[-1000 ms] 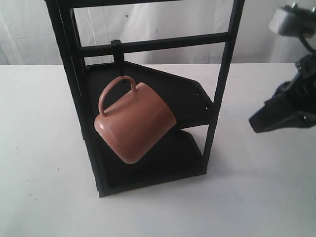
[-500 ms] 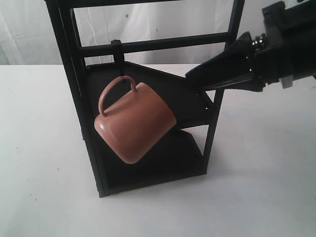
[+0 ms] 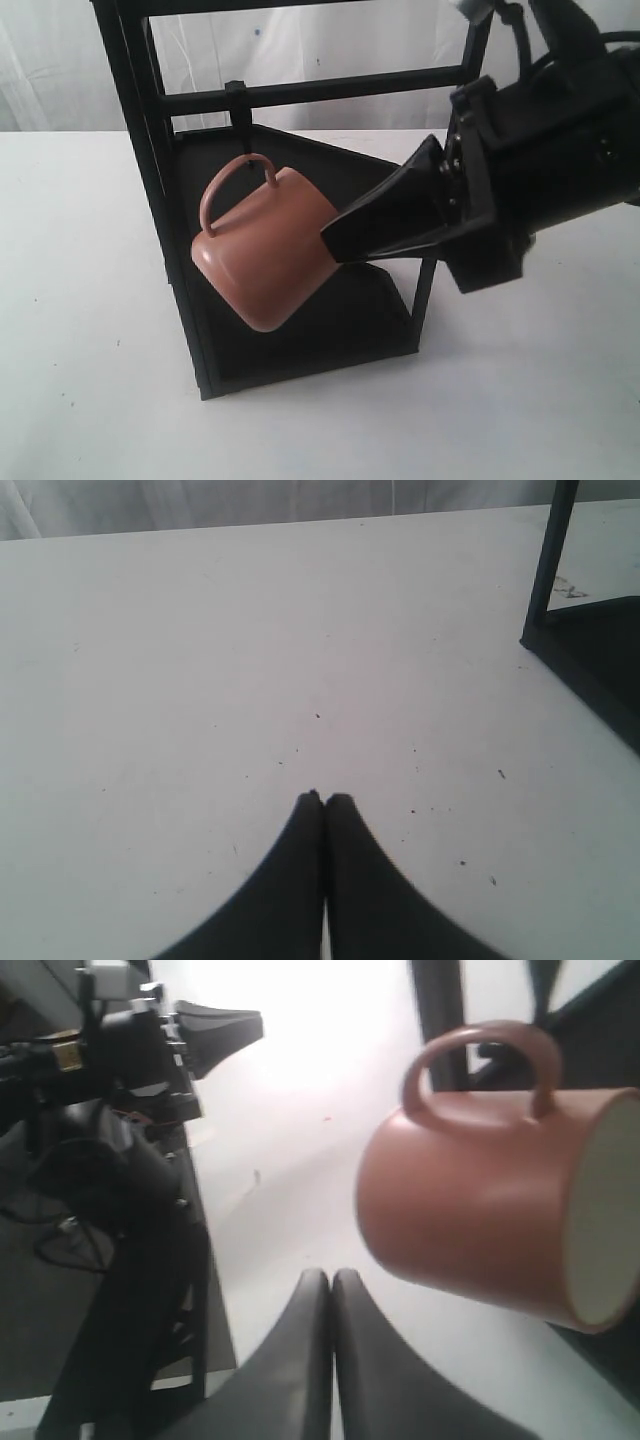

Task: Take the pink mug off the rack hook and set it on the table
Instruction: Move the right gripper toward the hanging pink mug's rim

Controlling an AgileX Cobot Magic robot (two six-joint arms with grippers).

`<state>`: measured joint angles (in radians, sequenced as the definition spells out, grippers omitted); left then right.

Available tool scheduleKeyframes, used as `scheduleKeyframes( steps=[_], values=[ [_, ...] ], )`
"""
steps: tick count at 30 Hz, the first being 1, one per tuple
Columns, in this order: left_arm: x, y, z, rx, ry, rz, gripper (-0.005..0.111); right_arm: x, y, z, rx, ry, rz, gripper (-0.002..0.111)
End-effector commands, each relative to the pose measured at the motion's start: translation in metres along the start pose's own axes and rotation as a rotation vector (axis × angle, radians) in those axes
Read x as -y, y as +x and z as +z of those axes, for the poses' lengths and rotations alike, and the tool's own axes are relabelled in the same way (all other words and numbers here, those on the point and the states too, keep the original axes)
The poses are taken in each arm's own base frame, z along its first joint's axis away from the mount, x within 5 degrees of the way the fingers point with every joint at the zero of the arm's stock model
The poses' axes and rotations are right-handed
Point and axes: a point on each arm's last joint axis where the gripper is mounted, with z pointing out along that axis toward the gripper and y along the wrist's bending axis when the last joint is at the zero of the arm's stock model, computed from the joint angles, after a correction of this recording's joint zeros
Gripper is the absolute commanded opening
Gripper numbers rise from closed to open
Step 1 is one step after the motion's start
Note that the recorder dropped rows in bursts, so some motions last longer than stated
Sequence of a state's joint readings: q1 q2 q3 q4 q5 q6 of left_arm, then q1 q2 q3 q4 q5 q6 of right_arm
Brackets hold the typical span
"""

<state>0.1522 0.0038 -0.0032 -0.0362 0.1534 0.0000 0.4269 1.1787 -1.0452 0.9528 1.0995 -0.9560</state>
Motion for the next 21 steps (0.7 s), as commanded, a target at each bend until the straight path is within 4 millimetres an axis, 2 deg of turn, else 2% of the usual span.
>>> scheduleKeyframes(
  steps=[1,12,21],
  values=[
    [0.001,0.001,0.0,0.004,0.008,-0.007,0.0,0.007,0.0,-0.002,0.009,0.1,-0.006,0.0],
    [0.001,0.001,0.0,0.004,0.008,-0.007,0.0,0.018,-0.004,0.002,0.036,0.171,-0.095,0.002],
    [0.001,0.001,0.0,0.004,0.008,-0.007,0.0,0.027,-0.002,0.01,0.022,0.164,-0.07,0.035]
  ],
)
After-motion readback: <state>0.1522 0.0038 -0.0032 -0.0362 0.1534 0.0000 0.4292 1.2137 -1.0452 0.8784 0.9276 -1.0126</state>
